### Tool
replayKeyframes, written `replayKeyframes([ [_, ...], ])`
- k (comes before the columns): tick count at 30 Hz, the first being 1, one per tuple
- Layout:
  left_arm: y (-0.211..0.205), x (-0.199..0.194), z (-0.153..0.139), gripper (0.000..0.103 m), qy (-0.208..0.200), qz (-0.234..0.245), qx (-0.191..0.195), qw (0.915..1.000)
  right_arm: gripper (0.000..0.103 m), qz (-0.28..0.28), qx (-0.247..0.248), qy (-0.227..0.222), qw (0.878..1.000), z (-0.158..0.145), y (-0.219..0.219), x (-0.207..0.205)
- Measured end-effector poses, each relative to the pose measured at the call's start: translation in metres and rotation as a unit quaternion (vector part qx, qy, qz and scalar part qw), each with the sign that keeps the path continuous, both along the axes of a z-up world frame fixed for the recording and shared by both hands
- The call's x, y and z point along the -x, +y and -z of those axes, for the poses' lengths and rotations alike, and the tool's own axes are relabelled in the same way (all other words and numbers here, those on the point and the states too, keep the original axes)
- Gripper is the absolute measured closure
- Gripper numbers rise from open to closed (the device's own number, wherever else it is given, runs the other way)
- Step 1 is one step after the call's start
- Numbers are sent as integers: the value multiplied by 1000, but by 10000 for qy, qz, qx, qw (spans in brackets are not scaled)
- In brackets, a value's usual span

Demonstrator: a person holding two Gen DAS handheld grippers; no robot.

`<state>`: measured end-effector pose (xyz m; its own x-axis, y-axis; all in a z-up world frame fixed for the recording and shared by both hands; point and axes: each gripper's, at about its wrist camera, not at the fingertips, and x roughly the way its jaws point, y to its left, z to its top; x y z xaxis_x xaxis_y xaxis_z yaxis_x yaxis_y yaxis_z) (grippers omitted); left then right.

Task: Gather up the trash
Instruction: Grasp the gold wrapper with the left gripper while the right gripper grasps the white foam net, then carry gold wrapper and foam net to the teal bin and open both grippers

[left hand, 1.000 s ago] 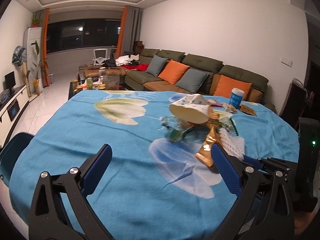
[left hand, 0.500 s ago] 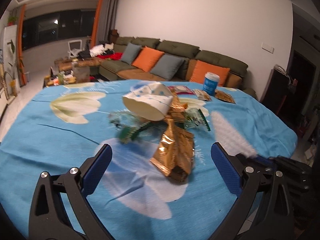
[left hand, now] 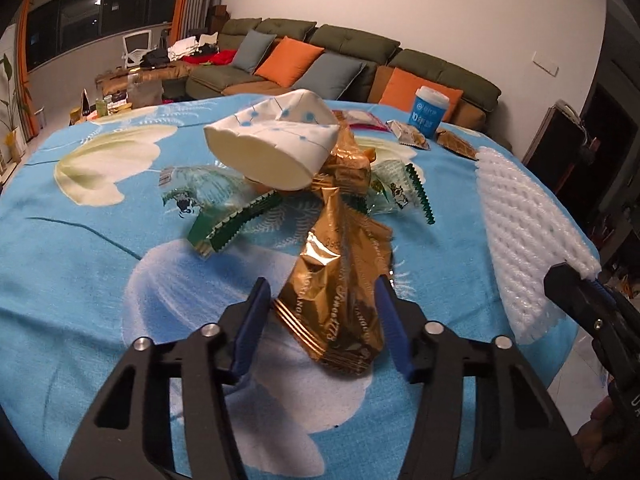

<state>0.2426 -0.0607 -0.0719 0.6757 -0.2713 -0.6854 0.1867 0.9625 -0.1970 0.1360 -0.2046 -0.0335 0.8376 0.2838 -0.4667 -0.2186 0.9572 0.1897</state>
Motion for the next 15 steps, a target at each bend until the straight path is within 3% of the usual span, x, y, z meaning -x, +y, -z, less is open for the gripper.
replayKeyframes([
  [6, 0, -2, 4, 76, 37, 102, 44, 9999, 94, 3, 37, -17, 10000, 0, 2, 2],
  [7, 0, -1, 5, 85, 42, 139, 68, 9999, 94, 1, 45, -30, 10000, -1, 3, 2],
  [10, 3, 3, 4, 87, 1, 181, 184, 9997, 94, -12, 101, -81, 9999, -4, 6, 4],
  [15, 17, 29, -16, 88, -398, 113, 304, 9987, 94, -45, 181, -206, 9996, -11, 12, 7],
])
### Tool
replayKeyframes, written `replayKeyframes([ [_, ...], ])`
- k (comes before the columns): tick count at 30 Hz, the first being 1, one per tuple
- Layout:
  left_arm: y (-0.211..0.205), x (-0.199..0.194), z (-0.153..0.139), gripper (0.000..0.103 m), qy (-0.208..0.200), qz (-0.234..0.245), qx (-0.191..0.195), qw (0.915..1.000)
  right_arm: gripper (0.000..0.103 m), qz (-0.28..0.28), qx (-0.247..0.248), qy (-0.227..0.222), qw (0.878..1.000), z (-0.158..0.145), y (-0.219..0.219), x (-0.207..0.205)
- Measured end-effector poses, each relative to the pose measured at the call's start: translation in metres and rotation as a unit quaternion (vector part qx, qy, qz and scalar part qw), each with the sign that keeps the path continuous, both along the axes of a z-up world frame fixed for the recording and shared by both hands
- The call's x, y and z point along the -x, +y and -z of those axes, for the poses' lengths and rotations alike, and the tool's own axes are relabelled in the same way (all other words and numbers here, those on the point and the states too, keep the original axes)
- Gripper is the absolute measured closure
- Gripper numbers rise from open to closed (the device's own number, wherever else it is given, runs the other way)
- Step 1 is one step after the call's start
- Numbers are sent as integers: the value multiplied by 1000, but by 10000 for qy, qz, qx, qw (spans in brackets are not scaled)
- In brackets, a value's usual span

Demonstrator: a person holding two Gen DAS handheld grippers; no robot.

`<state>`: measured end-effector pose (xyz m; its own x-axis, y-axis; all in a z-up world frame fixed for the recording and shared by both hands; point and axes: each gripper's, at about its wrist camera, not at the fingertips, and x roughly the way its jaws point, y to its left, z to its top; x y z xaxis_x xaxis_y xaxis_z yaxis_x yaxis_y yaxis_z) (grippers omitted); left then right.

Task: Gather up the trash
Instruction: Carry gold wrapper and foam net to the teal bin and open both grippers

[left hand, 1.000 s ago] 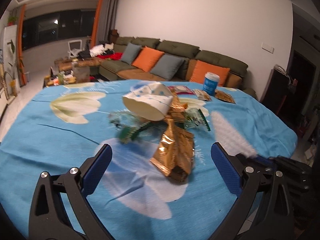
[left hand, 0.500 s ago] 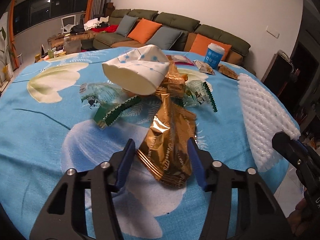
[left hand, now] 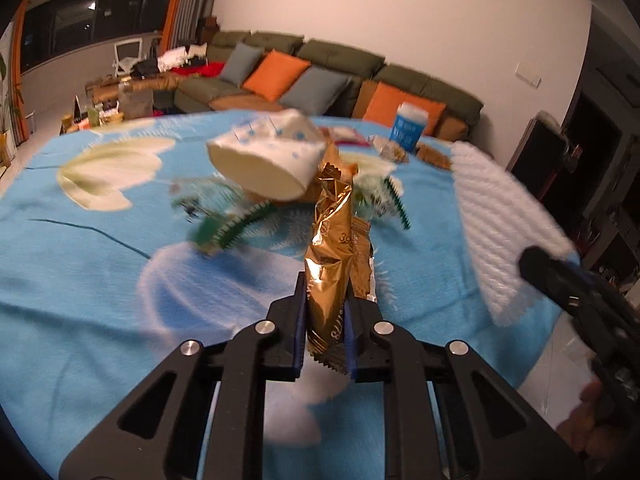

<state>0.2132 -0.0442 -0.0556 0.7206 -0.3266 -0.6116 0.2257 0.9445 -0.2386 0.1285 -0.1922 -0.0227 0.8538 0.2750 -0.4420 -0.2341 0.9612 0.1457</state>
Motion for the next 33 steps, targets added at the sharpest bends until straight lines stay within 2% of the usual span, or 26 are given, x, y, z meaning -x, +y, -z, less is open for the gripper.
replayKeyframes([
  [7, 55, 58, -44, 88, -725, -644, -36, 9953, 94, -323, 86, -323, 9989, -19, 26, 4],
  [11, 89, 94, -63, 88, -1106, -1074, -159, 9879, 94, -606, 116, -457, 9970, -28, 47, 6],
  [14, 113, 117, -72, 88, -1330, -1448, -390, 9797, 94, -888, 167, -524, 9945, -31, 68, 5],
  [22, 175, 160, -77, 88, -1384, -2302, -468, 9621, 94, -1879, 241, -676, 9796, -44, 135, 0],
  [28, 232, 189, -79, 88, -1340, -3063, -572, 9407, 94, -2683, 76, -508, 9620, -48, 194, -11],
  [33, 272, 212, -79, 88, -1279, -3664, -684, 9191, 94, -3268, 133, -357, 9443, -49, 245, -21],
])
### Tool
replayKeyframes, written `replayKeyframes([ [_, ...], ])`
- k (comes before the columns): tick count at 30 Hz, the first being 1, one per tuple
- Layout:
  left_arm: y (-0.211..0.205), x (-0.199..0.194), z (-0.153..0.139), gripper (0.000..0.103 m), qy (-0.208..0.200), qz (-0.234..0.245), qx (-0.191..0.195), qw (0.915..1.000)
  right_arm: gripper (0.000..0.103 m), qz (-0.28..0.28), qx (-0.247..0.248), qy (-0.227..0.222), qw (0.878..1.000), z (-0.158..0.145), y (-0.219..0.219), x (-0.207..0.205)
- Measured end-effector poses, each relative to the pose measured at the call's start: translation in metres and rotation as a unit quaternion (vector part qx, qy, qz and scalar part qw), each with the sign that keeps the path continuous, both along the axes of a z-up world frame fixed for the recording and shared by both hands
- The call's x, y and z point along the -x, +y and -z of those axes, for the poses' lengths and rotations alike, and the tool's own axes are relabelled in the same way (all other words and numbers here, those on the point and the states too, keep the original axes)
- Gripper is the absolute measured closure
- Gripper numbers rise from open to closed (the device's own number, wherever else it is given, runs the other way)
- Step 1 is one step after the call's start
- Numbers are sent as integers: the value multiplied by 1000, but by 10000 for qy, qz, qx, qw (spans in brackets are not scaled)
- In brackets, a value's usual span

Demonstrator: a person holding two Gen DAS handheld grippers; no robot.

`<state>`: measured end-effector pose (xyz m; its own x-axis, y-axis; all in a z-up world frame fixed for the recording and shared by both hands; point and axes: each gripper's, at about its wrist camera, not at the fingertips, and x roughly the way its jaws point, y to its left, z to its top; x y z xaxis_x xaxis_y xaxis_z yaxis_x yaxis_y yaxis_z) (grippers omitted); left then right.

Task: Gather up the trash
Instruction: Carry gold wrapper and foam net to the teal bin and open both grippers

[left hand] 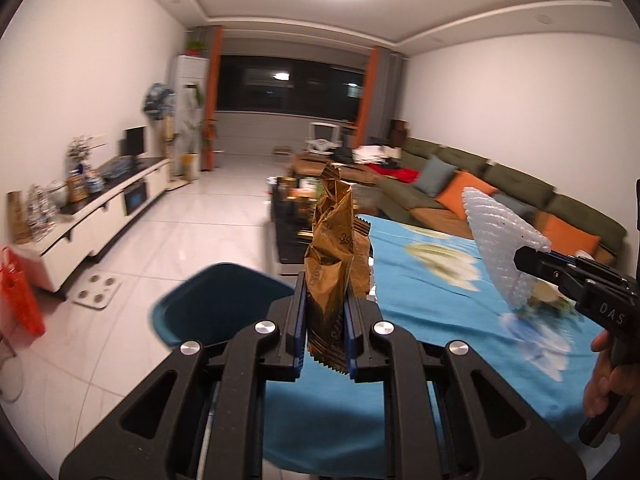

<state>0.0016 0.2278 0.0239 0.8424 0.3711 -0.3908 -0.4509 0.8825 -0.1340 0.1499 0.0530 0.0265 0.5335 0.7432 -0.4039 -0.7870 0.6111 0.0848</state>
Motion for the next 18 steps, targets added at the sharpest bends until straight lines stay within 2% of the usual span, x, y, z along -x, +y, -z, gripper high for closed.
replayKeyframes([
  [4, 38, 13, 3, 87, 95, -427, 45, 9990, 94, -474, 119, 151, 9987, -2, 45, -9],
  [9, 72, 28, 13, 87, 239, -690, 293, 9969, 94, -956, 311, 370, 9942, 2, 98, -13],
  [18, 123, -2, 49, 87, 570, -945, 647, 9918, 94, -1404, 862, 755, 9834, 18, 189, -25],
])
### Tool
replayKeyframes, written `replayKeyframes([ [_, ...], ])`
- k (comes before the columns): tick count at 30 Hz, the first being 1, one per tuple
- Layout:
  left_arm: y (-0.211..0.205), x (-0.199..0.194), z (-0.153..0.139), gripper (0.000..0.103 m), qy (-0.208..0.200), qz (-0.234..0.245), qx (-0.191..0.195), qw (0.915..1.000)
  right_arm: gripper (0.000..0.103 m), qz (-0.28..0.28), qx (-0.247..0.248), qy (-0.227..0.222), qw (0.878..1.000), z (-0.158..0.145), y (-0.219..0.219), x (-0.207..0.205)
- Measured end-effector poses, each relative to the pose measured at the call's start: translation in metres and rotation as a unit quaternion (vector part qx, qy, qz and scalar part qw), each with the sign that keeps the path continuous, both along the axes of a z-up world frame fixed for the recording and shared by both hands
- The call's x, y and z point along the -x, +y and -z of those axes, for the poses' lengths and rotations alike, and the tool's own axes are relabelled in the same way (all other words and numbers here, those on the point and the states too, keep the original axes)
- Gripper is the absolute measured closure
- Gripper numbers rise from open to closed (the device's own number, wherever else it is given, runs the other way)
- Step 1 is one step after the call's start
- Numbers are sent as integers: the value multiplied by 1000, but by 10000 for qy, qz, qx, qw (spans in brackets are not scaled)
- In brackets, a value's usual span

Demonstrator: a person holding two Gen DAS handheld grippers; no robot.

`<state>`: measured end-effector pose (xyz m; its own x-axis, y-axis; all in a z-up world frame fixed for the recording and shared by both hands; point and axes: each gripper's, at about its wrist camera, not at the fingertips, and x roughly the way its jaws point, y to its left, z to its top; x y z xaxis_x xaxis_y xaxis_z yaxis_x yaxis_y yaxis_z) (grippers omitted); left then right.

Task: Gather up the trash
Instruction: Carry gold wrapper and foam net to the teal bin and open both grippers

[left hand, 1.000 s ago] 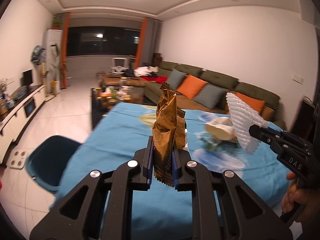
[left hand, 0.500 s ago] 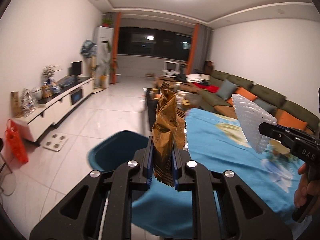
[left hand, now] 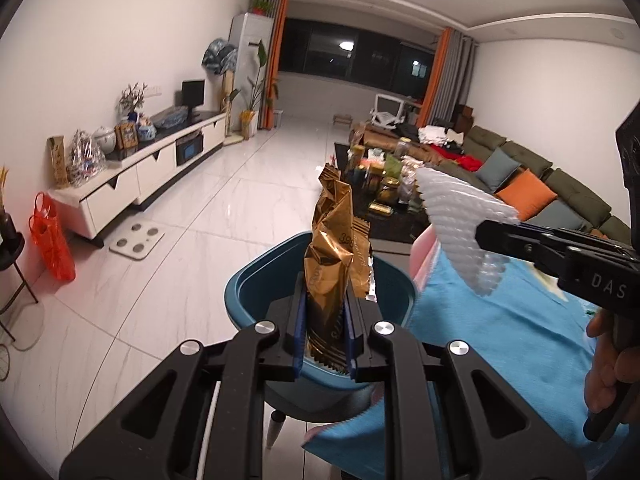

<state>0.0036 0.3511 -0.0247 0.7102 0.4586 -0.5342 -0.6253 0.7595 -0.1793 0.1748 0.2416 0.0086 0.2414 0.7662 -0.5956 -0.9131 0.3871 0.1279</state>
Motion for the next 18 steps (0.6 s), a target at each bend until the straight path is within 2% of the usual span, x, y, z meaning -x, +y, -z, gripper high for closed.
replayKeyframes([
  [8, 42, -43, 39, 87, 314, -59, 403, 9987, 94, -108, 592, 516, 9969, 32, 54, -21],
  [18, 79, -98, 88, 87, 741, -62, 760, 9943, 93, -178, 1149, 1076, 9874, 61, 93, -43],
])
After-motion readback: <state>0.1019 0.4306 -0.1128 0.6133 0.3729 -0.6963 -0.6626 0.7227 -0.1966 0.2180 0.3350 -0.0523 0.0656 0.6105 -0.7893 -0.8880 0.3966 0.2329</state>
